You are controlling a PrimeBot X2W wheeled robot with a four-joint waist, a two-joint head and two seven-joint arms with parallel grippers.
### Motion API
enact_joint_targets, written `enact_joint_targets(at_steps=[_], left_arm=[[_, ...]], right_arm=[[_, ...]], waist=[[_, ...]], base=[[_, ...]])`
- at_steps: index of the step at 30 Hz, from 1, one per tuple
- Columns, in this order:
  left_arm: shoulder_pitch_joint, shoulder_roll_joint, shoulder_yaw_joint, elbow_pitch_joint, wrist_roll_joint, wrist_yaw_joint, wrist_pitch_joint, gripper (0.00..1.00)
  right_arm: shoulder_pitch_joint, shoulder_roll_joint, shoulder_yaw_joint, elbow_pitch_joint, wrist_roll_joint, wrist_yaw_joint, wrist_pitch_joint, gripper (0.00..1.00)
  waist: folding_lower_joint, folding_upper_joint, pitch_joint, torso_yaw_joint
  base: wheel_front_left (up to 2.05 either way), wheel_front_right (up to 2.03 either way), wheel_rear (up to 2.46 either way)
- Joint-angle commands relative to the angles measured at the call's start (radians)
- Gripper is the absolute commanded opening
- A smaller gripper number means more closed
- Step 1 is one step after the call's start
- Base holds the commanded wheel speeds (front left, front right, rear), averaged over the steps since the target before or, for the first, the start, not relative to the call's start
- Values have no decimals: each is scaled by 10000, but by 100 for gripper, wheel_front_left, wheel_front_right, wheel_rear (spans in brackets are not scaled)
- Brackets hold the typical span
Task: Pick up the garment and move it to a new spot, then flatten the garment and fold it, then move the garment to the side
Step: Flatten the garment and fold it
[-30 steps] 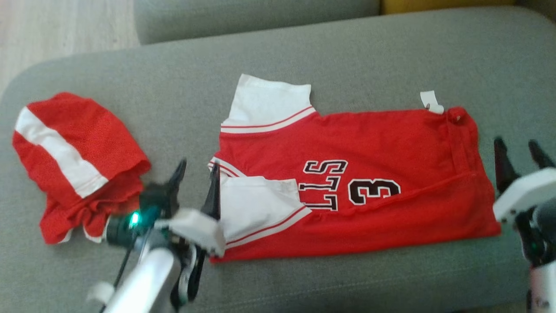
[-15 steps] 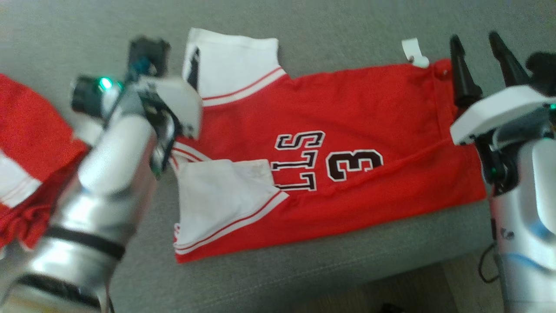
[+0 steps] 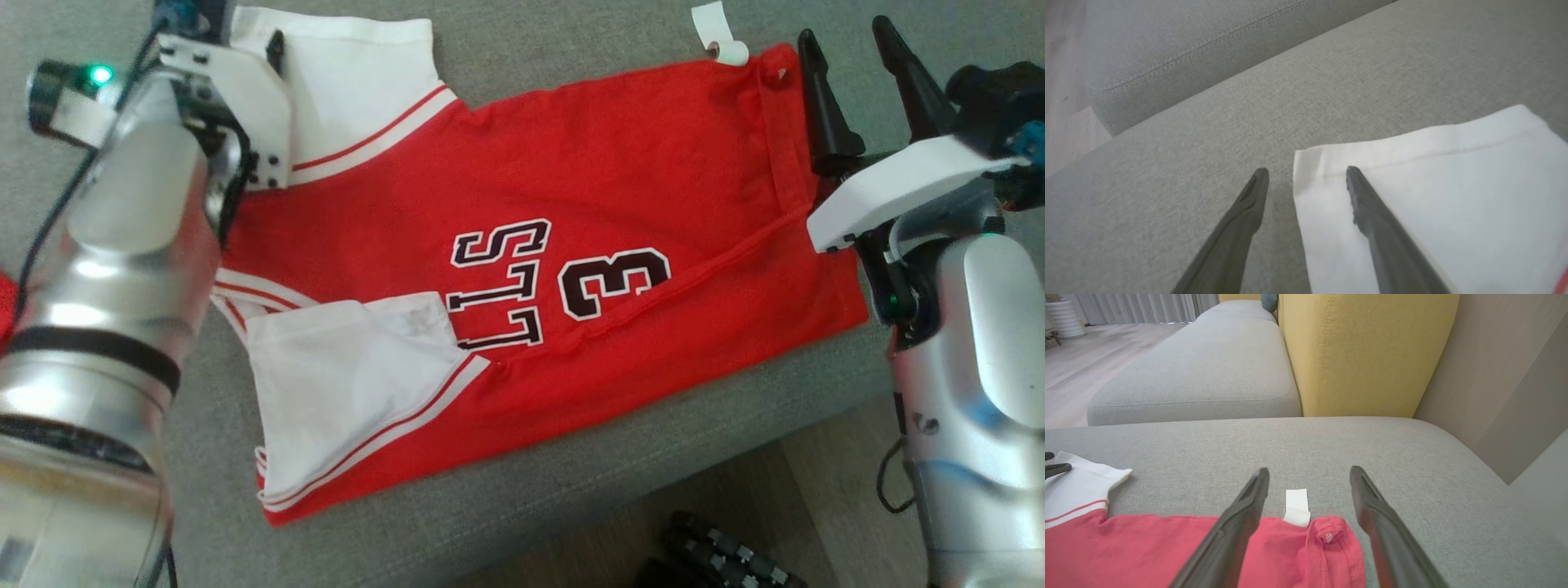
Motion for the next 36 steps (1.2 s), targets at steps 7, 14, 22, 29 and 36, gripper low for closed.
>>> enact_joint_targets(at_steps=[7, 14, 22, 29, 36], left_arm=[[-935, 155, -40, 752, -33, -501, -22, 100], [-1001, -186, -42, 1095, -267, -880, -101, 0], [-1173, -702, 286, 678, -601, -316, -2031, 0], [-342, -1154, 461, -846, -891, -53, -2648, 0], [966, -1272, 158, -2588, -797, 164, -2667, 0]], right_arm=[[-352, 39, 76, -301, 27, -7, -118, 100], [-491, -71, -188, -174, -33, -7, -96, 100], [-836, -491, -879, 126, 10, -7, -36, 100], [-1100, -1284, -1107, 1090, 202, -7, 244, 100], [-1314, -1978, -1068, 2429, 343, -7, 648, 100]], waist=[[-1, 0, 160, -118], [-1, 0, 148, 102], [-1, 0, -134, 1097], [-1, 0, -539, 2210], [-1, 0, -592, 2778]], base=[[0, 0, 0], [0, 0, 0], [0, 0, 0], [0, 0, 0], [0, 0, 0]])
